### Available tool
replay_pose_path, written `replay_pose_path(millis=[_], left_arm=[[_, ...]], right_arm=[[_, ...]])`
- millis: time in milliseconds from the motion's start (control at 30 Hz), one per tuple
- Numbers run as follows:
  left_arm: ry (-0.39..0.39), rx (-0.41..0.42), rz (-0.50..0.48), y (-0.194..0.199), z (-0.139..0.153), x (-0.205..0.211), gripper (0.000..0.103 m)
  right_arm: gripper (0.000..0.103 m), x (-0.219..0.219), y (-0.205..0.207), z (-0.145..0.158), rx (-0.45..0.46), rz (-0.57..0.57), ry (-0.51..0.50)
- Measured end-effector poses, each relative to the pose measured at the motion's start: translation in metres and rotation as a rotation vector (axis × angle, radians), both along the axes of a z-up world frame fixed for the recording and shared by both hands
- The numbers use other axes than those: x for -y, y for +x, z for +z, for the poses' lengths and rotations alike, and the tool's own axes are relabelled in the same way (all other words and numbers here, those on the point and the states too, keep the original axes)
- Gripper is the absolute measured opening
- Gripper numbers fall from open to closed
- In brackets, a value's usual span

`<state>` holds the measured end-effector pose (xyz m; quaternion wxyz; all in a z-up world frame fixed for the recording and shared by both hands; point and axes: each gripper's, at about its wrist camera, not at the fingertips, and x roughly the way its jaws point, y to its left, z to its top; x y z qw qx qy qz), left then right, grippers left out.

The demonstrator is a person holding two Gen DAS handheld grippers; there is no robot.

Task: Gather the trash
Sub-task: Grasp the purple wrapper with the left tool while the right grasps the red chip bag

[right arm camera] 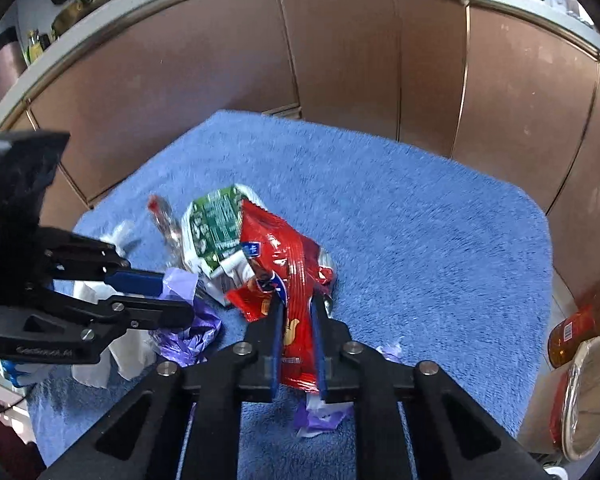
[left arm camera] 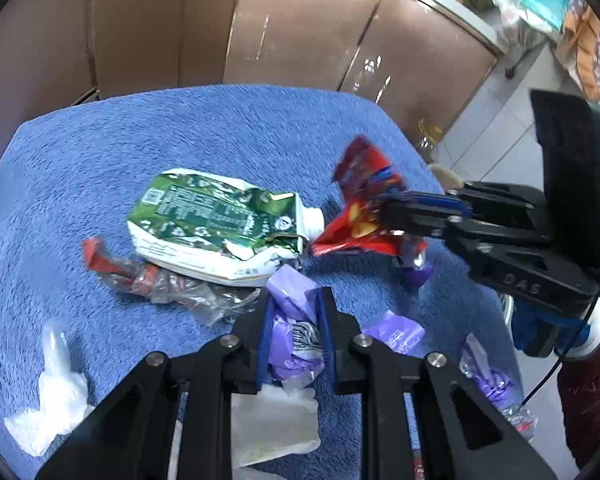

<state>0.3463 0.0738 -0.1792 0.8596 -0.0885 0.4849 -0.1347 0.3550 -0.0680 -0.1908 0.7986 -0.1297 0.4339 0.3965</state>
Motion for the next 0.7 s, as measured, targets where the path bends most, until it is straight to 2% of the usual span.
replay_pose_path(millis=[300,700], left_arm=[[-0.159,0.051,0.076,-0.023,0.032,-0.034,0.019],[-0.155,0.140,0.090,-0.070,0.084,-0.041,0.019]], right_arm=[[0.011,0.010,-0.034,0.046,0.059,-0.017,0.079],[0.011,0.044,-0.099,0.084,0.099,-0.088,0.145]])
